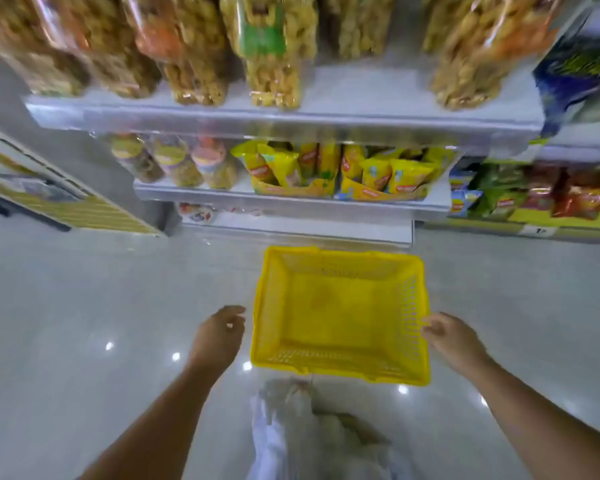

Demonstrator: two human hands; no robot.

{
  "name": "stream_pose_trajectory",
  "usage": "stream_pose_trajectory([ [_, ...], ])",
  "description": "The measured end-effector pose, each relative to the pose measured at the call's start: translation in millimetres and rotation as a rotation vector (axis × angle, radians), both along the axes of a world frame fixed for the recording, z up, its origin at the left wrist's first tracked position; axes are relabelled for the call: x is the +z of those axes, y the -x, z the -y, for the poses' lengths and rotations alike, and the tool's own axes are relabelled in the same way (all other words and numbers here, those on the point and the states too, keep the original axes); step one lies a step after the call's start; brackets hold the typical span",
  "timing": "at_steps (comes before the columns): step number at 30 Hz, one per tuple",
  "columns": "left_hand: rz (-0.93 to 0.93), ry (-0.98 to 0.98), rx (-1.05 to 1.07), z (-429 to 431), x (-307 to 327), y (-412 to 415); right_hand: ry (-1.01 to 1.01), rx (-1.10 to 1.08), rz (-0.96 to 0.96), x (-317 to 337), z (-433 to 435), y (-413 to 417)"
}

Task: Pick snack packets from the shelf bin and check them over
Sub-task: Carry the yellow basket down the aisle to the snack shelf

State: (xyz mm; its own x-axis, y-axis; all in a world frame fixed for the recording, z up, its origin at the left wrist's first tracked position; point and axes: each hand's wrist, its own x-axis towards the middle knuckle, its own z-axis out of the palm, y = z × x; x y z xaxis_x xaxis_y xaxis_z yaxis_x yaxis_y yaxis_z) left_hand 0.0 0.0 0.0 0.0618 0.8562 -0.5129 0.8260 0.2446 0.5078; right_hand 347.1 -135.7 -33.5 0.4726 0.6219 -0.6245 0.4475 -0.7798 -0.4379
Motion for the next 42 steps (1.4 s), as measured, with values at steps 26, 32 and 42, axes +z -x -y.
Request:
stream_pose_trajectory([
  [26, -0.112, -0.07, 0.033, -65.7, -128.0, -32.6, -0.033, -0.447, 0.399, -103.3, -14.1, -37.4],
  [32, -0.035, -0.216, -0.026, -64.9, 19.1, -60.3, -0.13, -0.624, 0.448, 47.6, 17.3, -52.2],
  [42, 0.053, -0.367, -0.328, -39.9, 226.7, -169.3, -0.304, -0.92, 0.59, 269.3, 131.4, -94.3],
])
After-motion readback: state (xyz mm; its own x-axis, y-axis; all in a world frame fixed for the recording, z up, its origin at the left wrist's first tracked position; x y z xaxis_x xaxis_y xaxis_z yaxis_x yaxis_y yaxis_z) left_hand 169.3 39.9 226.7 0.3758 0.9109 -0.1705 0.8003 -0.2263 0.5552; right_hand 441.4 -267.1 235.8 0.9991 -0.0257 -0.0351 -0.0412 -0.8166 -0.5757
